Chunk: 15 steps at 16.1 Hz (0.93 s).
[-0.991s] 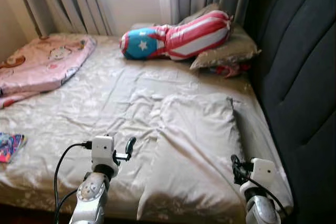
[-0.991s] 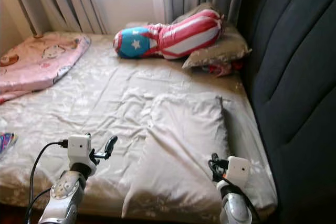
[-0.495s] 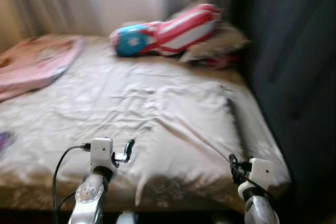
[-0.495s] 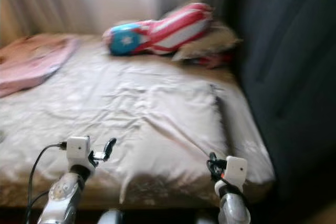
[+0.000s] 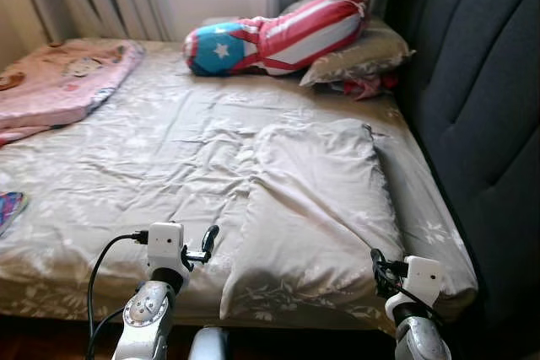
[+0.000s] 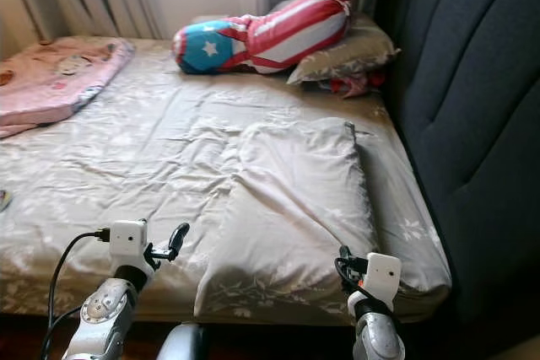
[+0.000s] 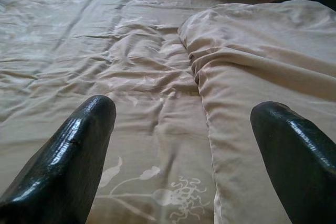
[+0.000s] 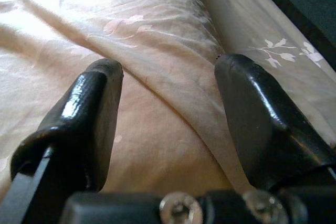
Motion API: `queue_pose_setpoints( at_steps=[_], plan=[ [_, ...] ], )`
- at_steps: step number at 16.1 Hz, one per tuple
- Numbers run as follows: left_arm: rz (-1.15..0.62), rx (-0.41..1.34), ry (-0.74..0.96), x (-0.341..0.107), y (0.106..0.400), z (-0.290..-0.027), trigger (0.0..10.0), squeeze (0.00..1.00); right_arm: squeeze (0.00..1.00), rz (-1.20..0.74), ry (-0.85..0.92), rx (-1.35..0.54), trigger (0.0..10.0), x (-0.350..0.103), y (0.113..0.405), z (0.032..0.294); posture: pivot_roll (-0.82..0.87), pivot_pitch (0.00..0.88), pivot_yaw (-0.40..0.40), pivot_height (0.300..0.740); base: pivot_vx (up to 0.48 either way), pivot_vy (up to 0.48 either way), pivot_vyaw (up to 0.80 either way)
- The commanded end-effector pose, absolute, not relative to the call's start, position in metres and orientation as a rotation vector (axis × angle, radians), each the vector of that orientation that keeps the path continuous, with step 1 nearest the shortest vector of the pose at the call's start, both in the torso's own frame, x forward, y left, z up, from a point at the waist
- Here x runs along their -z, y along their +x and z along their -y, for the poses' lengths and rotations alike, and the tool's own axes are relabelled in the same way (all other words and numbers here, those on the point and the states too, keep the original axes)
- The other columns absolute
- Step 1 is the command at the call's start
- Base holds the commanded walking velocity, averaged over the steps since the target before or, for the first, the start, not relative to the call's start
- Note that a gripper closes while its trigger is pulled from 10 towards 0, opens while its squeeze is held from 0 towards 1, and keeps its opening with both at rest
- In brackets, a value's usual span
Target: Clean up the room
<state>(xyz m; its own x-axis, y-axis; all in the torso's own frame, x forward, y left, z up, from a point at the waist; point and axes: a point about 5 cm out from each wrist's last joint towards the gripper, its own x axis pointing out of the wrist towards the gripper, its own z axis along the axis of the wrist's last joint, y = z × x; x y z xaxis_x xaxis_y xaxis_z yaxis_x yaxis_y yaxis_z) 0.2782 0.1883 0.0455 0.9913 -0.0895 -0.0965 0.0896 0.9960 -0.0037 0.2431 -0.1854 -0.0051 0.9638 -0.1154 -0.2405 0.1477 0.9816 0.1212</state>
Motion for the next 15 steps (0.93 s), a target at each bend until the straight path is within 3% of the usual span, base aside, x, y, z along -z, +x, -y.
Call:
queue_pose_setpoints(
  at_steps=[1,15],
  plan=[
    [-0.084,0.088,-0.003,-0.0501,0.2806,-0.1898,10.0,0.0,0.0,-0.231,0.143,0.13,10.0,0.0041,0.245,0.1843,-0.02,0.0,-0.007,0.635,0.0,0.0,0.0],
    [-0.079,0.089,-0.01,-0.0513,0.2814,-0.1894,10.0,0.0,0.0,-0.221,0.141,0.129,10.0,0.0019,0.2473,0.1856,-0.02,0.0,-0.003,0.635,0.0,0.0,0.0]
  ],
)
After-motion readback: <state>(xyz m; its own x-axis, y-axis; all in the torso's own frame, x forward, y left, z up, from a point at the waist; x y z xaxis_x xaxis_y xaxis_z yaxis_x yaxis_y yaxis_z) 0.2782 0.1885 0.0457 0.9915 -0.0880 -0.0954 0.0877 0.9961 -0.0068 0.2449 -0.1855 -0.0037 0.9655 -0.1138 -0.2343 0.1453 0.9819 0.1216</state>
